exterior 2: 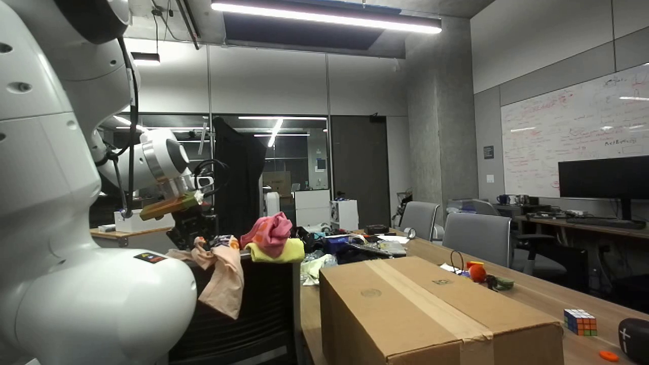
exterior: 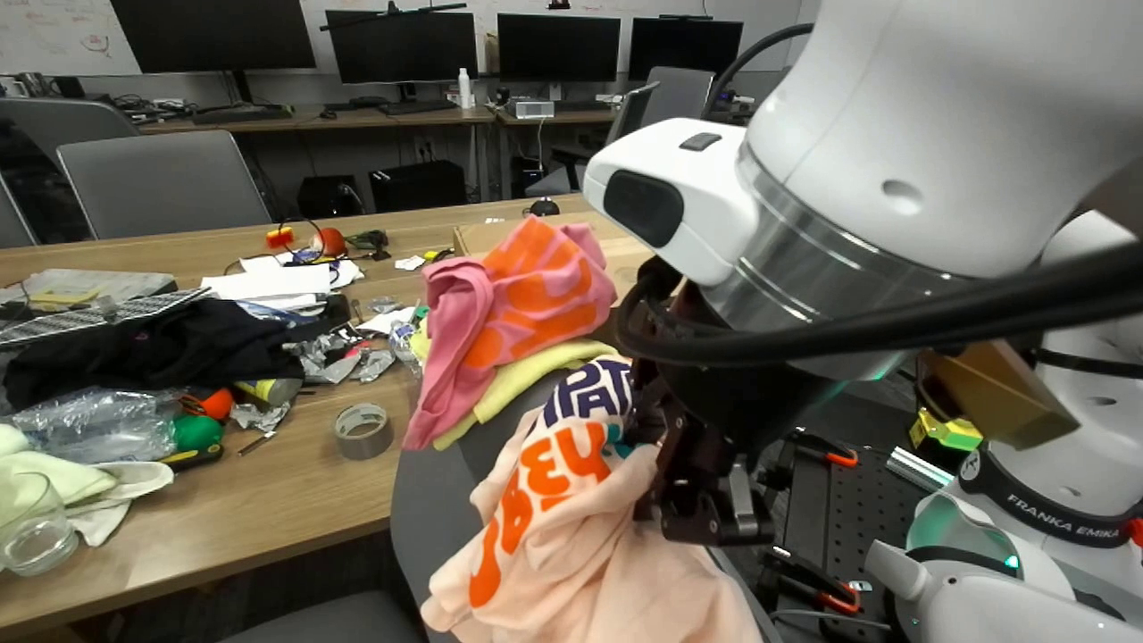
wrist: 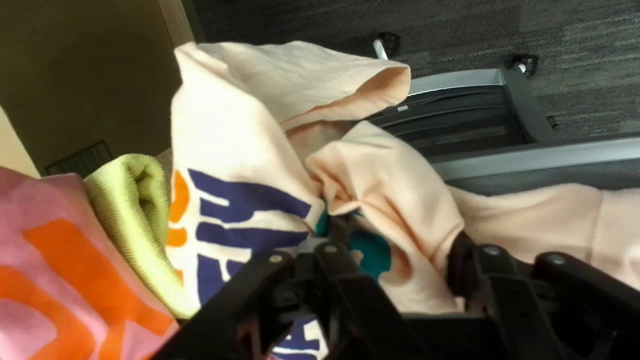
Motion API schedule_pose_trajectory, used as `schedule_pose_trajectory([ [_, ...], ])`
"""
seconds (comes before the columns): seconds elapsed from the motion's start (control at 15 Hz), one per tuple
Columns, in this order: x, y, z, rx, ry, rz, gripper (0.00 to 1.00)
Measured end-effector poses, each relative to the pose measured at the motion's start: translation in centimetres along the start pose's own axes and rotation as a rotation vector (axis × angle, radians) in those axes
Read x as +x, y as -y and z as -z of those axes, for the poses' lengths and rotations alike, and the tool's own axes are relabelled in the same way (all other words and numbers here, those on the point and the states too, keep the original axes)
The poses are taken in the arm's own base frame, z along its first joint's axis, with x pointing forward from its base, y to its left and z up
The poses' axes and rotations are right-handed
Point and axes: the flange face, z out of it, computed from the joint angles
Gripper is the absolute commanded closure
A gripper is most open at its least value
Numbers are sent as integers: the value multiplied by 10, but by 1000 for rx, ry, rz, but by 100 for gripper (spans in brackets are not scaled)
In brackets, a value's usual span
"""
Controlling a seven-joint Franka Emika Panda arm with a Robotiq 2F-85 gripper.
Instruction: Move the peach and pink colored shirts and the green towel to the top of the box respectively
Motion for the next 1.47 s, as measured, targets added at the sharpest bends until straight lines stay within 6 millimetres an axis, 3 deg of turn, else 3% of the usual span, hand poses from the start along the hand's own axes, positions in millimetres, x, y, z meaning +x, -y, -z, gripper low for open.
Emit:
schedule_pose_trajectory([
  [0.13,0,0,4,-3,-8,1,99],
  [0.47,-1,-2,14,-11,-32,-4,98],
  [0.73,-2,-6,34,-28,-81,-15,98],
  [1.07,-5,-12,81,-60,-173,-31,98],
  [1.47,-15,-27,160,-144,-229,-49,98],
])
